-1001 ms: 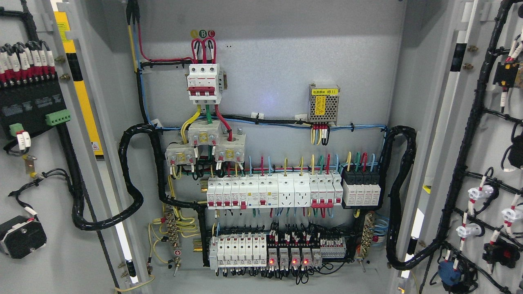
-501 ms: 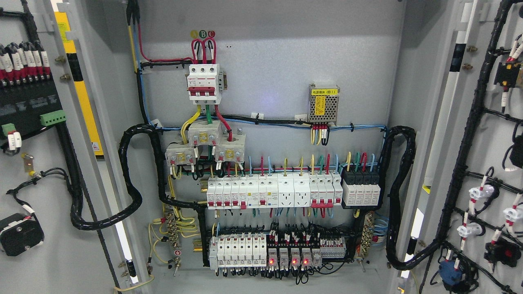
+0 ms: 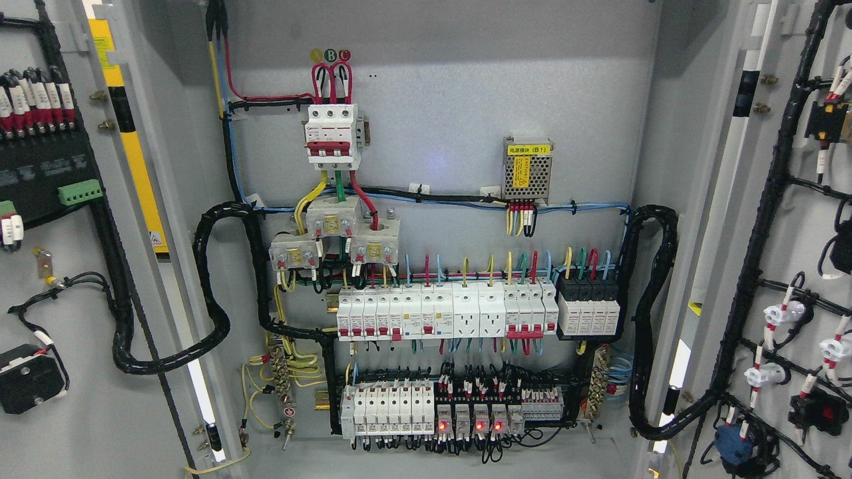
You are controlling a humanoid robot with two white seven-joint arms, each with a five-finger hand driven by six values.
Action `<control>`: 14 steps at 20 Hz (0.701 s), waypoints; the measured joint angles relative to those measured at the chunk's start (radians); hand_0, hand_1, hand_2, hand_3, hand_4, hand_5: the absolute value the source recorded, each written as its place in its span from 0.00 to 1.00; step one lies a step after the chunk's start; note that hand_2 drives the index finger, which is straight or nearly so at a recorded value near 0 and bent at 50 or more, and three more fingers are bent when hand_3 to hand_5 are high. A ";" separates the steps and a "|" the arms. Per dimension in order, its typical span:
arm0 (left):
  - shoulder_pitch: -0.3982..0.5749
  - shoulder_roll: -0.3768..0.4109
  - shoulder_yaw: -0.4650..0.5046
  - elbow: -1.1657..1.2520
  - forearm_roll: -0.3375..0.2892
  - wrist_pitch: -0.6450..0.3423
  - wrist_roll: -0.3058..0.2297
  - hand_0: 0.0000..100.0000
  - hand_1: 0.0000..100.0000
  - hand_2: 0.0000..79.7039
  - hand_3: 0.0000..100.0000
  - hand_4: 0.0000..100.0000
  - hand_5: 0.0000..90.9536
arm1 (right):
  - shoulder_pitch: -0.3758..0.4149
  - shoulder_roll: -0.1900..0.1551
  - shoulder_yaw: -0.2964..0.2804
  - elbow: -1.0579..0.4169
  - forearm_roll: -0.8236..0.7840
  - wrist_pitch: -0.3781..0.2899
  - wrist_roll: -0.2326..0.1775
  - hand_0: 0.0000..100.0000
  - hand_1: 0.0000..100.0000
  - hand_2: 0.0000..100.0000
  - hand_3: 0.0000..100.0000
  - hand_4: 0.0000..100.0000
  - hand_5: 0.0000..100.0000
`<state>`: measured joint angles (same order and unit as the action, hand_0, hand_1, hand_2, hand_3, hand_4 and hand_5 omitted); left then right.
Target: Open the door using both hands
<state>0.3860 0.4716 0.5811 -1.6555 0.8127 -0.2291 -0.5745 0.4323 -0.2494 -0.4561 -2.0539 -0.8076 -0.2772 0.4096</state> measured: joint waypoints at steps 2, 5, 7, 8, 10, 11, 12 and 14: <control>-0.001 0.001 0.005 0.002 0.002 0.000 0.000 0.00 0.00 0.00 0.00 0.00 0.00 | 0.000 -0.001 0.001 -0.001 0.000 0.000 0.000 0.22 0.00 0.00 0.00 0.00 0.00; -0.004 0.002 0.010 0.004 0.005 0.000 0.000 0.00 0.00 0.00 0.00 0.00 0.00 | 0.000 -0.002 0.004 -0.003 0.000 -0.003 0.000 0.21 0.00 0.00 0.00 0.00 0.00; -0.007 0.002 0.012 0.006 0.006 0.000 0.000 0.00 0.00 0.00 0.00 0.00 0.00 | 0.002 -0.002 0.006 -0.006 -0.001 -0.007 0.000 0.21 0.00 0.00 0.00 0.00 0.00; -0.008 0.002 0.013 0.006 0.006 0.000 0.000 0.00 0.00 0.00 0.00 0.00 0.00 | 0.003 -0.003 0.008 -0.007 -0.001 -0.009 0.001 0.21 0.00 0.00 0.00 0.00 0.00; -0.011 0.003 0.015 0.008 0.007 0.001 0.000 0.00 0.00 0.00 0.00 0.00 0.00 | 0.007 -0.004 0.014 -0.012 -0.001 -0.012 0.001 0.21 0.00 0.00 0.00 0.00 0.00; -0.012 0.003 0.016 0.008 0.007 0.001 0.000 0.00 0.00 0.00 0.00 0.00 0.00 | 0.010 -0.005 0.017 -0.014 -0.001 -0.014 0.001 0.21 0.00 0.00 0.00 0.00 0.00; -0.012 0.003 0.017 0.008 0.007 0.001 0.000 0.00 0.00 0.00 0.00 0.00 0.00 | 0.011 -0.007 0.020 -0.016 -0.001 -0.015 0.001 0.21 0.00 0.00 0.00 0.00 0.00; -0.015 0.004 0.019 0.010 0.008 0.003 0.000 0.00 0.00 0.00 0.00 0.00 0.00 | 0.014 -0.011 0.029 -0.019 -0.001 -0.017 0.001 0.21 0.00 0.00 0.00 0.00 0.00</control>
<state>0.3715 0.4752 0.6005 -1.6460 0.8211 -0.2266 -0.5742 0.4465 -0.2602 -0.4270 -2.0731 -0.8084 -0.2941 0.4109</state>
